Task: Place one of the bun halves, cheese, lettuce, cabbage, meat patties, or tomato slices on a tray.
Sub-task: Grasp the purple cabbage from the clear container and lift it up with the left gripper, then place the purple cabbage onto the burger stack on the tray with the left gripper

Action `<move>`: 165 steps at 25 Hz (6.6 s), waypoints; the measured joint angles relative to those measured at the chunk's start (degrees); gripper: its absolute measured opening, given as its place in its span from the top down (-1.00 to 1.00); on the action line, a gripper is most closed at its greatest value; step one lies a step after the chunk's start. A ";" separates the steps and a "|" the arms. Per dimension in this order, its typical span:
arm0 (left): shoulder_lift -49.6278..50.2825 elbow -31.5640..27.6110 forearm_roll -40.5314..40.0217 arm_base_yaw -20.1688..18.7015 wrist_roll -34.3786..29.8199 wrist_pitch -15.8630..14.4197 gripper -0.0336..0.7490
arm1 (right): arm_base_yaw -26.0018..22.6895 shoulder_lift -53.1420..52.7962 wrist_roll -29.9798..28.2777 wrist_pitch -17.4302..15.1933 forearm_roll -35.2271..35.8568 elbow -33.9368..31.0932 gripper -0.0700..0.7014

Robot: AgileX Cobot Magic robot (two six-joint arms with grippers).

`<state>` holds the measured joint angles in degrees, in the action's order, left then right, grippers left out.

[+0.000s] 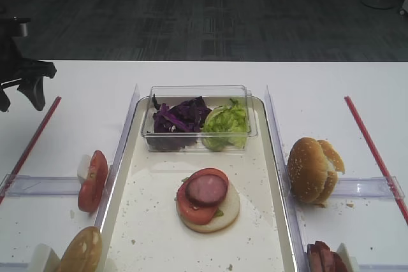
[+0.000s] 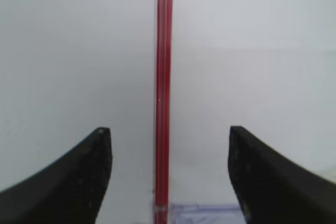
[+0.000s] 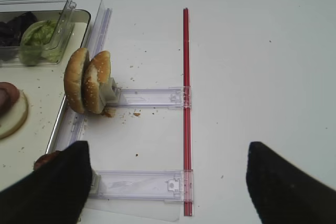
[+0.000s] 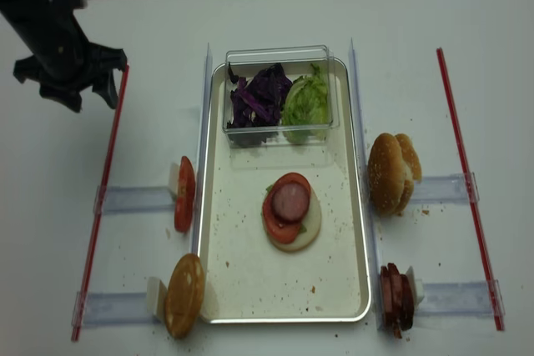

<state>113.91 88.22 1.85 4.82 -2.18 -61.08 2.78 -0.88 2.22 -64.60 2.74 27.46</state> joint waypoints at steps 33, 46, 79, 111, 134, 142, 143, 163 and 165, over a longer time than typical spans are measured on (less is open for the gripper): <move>5.76 7.23 1.39 -31.12 -2.57 8.80 -0.20 | 0.00 0.00 0.00 0.00 0.00 0.00 -0.78; 8.40 7.23 1.53 -31.21 -2.91 10.84 -0.20 | 0.00 0.00 0.00 0.00 0.00 0.00 -0.78; 10.63 7.36 3.26 -31.33 -3.56 11.20 -0.02 | 0.00 0.00 0.00 0.00 0.00 0.00 -0.78; 10.62 9.92 3.40 -31.33 -3.66 9.94 0.90 | 0.00 0.00 0.00 0.00 0.00 0.00 -0.78; -0.82 10.05 3.40 -31.33 -3.71 6.01 0.93 | 0.00 0.00 0.00 0.00 0.00 0.00 -0.78; -5.37 10.05 3.29 -31.33 -3.71 1.71 0.94 | 0.00 0.00 0.00 0.00 0.00 0.00 -0.78; -5.61 10.05 3.29 -31.33 -3.71 1.09 0.94 | 0.00 0.00 0.00 0.00 0.00 0.00 -0.78; -5.64 10.05 2.83 -31.33 -4.83 -9.33 0.94 | 0.00 0.00 -0.14 0.00 0.00 0.00 -0.78; -5.64 10.05 2.83 -31.33 -4.83 -9.33 0.94 | 0.00 0.00 -0.14 0.00 0.00 0.00 -0.78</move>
<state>108.26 98.27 4.68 -26.51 -7.00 -70.41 2.78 -0.88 2.07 -64.60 2.74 27.46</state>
